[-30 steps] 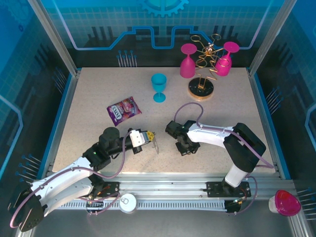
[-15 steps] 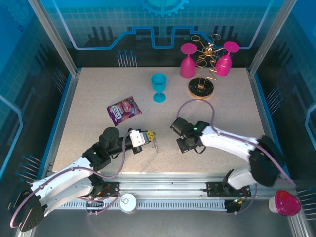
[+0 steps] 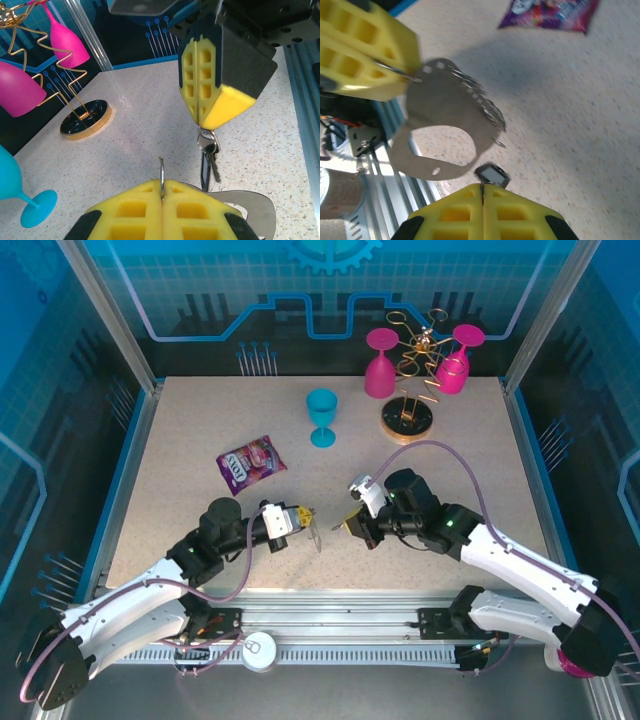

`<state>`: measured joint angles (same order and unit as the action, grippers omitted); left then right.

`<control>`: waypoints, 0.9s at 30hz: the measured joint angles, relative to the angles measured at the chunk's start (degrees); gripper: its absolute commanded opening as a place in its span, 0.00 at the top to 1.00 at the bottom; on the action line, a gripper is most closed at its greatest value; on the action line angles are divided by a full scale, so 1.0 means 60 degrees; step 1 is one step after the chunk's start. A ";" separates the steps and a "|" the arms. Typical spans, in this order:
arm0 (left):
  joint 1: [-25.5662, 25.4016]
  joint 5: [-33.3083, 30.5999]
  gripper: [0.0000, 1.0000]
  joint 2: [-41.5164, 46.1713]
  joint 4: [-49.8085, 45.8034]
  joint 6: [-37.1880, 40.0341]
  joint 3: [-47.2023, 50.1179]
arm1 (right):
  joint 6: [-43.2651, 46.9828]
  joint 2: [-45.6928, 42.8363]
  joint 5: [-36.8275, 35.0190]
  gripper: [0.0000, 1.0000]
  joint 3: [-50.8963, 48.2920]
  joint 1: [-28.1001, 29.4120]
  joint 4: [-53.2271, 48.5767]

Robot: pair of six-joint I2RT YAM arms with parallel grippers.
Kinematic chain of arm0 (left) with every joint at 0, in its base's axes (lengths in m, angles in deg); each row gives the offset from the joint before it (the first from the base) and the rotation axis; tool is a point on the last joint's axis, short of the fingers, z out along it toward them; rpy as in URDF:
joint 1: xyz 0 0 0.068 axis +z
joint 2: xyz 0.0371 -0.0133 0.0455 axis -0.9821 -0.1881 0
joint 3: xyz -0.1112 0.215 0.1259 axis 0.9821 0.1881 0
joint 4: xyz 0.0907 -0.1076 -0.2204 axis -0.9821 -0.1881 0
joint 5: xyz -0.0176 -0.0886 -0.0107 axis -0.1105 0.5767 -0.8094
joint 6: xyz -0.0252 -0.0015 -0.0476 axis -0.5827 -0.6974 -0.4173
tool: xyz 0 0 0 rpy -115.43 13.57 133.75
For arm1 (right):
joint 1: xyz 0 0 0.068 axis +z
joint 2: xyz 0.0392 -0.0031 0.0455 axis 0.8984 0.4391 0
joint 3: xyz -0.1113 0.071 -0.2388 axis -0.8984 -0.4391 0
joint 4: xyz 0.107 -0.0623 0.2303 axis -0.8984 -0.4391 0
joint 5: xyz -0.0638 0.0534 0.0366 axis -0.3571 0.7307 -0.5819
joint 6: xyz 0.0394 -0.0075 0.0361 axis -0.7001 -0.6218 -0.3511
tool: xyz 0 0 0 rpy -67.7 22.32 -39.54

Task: Put the keys on the keyring

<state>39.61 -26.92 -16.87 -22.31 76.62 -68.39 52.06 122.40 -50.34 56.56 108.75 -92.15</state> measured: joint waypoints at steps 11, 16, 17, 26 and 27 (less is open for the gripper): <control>0.0000 0.0696 1.00 -0.0080 -0.0036 0.0004 0.0000 | 0.0707 -0.0095 0.2200 1.00 -0.0455 -0.0124 0.1814; 0.0000 0.1082 1.00 -0.0087 -0.0044 0.0015 0.0000 | 0.0787 0.0164 0.2725 1.00 -0.0455 -0.0124 0.2379; 0.0000 0.1137 1.00 -0.0087 -0.0044 0.0018 0.0000 | 0.0801 0.0226 0.2758 1.00 -0.0455 -0.0124 0.2408; 0.0000 0.1271 1.00 -0.0095 -0.0044 0.0040 0.0000 | 0.0801 0.0586 0.2776 1.00 -0.0375 -0.0124 0.2481; 0.0000 0.1271 1.00 -0.0095 -0.0040 0.0040 0.0000 | 0.0798 0.0586 0.2801 1.00 -0.0372 -0.0124 0.2521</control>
<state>39.61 -19.30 -17.43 -22.55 76.86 -68.39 56.85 125.91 -33.53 54.33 108.00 -77.03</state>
